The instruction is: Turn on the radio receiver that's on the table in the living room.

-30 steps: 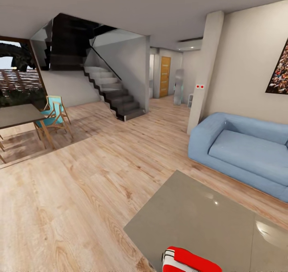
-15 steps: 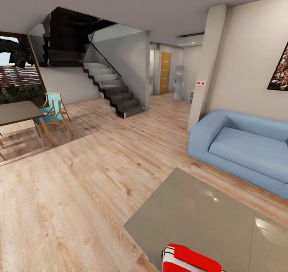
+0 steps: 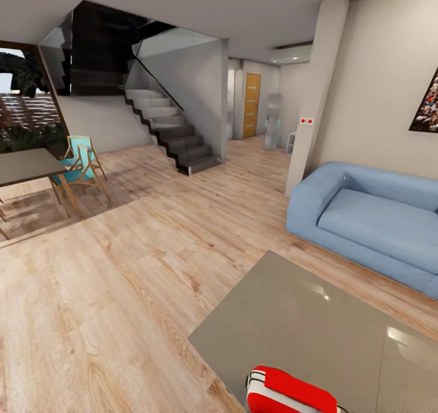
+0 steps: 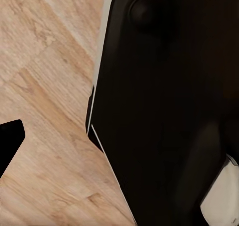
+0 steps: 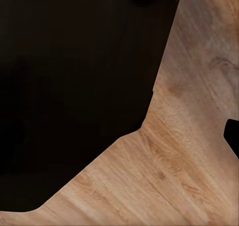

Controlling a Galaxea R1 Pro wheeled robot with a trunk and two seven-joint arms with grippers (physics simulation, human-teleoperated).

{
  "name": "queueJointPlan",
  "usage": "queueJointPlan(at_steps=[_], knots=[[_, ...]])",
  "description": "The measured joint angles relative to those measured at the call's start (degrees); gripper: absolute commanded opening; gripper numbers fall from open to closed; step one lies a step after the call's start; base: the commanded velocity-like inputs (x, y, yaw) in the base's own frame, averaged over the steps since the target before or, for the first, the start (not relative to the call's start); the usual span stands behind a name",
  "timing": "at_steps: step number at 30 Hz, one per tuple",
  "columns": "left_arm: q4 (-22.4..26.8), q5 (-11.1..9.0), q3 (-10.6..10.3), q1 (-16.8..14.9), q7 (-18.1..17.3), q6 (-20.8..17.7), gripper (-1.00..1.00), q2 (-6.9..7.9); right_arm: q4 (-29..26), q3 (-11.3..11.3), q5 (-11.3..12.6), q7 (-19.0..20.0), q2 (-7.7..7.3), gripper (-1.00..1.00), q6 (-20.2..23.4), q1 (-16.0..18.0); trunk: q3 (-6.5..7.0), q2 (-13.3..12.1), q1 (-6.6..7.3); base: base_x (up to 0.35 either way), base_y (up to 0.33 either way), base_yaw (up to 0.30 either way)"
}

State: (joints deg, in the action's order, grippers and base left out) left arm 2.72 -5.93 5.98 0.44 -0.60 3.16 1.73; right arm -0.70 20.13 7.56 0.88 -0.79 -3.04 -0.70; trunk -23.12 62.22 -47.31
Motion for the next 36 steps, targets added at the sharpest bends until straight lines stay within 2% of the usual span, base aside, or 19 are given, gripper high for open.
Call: queueJointPlan(at_steps=[36], knots=[[0.15, -0.44, 0.86, 0.00, 0.42, -0.01, 1.00, -0.24, 0.00, -0.09, 0.00, 0.00, -0.09, 1.00, -0.12, 0.00, -3.31, 0.00, 0.00, 0.000, 0.000, 0.000]])
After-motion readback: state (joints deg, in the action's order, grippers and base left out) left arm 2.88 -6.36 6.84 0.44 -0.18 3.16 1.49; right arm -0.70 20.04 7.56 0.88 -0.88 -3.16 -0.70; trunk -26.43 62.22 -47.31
